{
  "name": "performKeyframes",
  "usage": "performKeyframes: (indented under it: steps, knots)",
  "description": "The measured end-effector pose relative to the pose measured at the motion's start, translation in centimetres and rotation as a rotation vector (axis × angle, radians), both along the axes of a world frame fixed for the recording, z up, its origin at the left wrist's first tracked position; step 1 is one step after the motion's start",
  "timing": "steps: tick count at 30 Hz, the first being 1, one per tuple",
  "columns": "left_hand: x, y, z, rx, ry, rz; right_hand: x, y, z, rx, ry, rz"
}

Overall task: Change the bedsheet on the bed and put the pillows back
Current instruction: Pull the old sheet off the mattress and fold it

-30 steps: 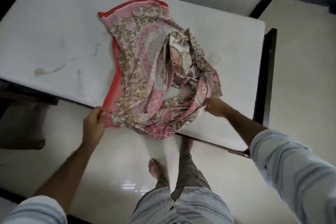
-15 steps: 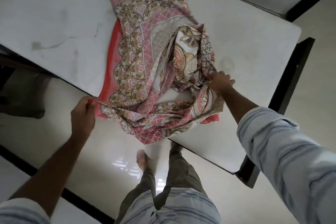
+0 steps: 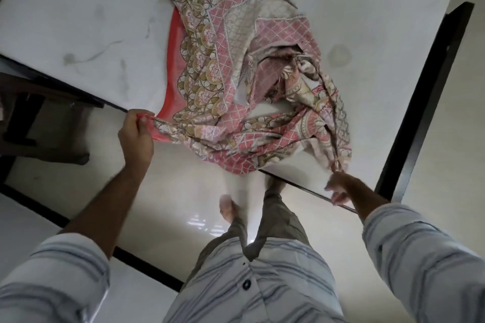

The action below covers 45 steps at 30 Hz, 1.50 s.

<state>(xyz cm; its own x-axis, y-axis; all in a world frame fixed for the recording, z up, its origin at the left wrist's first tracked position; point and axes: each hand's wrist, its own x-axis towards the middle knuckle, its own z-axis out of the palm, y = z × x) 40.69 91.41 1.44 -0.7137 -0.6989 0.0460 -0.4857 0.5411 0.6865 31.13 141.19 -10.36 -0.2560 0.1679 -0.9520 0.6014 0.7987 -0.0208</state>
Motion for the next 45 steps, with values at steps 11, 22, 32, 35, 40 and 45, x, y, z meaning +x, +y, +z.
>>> performKeyframes:
  steps: [11, 22, 32, 35, 40, 45]
  knots:
    - [7.9, -6.3, 7.6, 0.181, 0.411, 0.199, 2.0, -21.1, 2.1, -0.474, 0.588, 0.758]
    - [-0.8, -4.0, 26.9, 0.062, 0.831, -0.245, 3.9, -33.8, 18.0, -0.768, 0.932, 0.752]
    - [-7.8, -4.9, 33.6, -0.013, 0.829, -0.385, -1.7, -24.7, 30.1, -1.079, 0.601, 0.532]
    - [-8.9, -3.6, 34.3, -0.004, 0.832, -0.454, -3.7, -22.0, 32.6, -1.237, 0.584, 0.258]
    - [-10.1, -2.5, 34.2, 0.076, 0.833, -0.544, -5.6, -20.4, 33.7, -1.104, 0.809, 0.187]
    - [-9.6, -3.5, 32.4, 0.170, 0.834, -0.575, -8.7, -20.8, 32.5, -0.869, 1.124, 0.227]
